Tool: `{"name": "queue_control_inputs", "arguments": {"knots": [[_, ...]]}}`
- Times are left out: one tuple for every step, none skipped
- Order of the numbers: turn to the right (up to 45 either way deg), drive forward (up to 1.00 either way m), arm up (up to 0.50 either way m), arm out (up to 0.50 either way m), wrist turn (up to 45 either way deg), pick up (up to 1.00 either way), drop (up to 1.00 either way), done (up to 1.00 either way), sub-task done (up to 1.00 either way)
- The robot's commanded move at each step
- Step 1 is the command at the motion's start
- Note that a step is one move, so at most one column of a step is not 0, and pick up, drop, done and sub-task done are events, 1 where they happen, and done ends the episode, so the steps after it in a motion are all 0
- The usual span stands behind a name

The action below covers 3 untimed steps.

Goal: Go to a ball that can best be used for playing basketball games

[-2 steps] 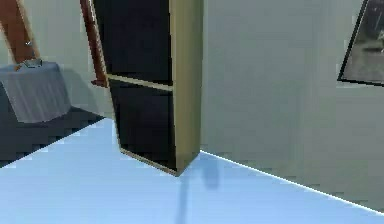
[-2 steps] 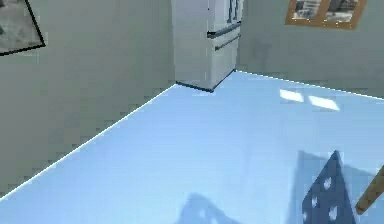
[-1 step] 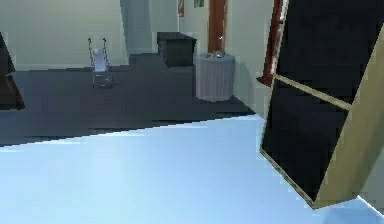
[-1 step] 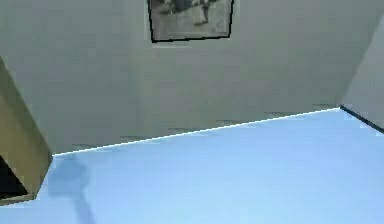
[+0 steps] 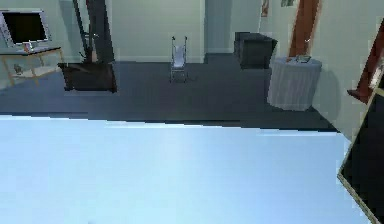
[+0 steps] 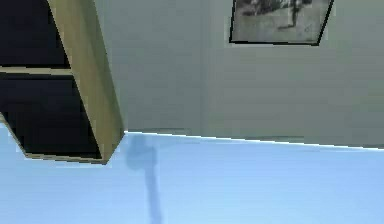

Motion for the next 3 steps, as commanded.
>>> {"name": "queue_control_inputs", "arguments": {"knots": [[0.0, 0.75, 0.0, 0.0, 0.0, 0.0, 0.0, 0.0, 0.0], [-45.0, 0.0, 0.0, 0.0, 0.0, 0.0, 0.0, 0.0, 0.0], [0.0, 1.0, 0.0, 0.0, 0.0, 0.0, 0.0, 0.0, 0.0]]}}
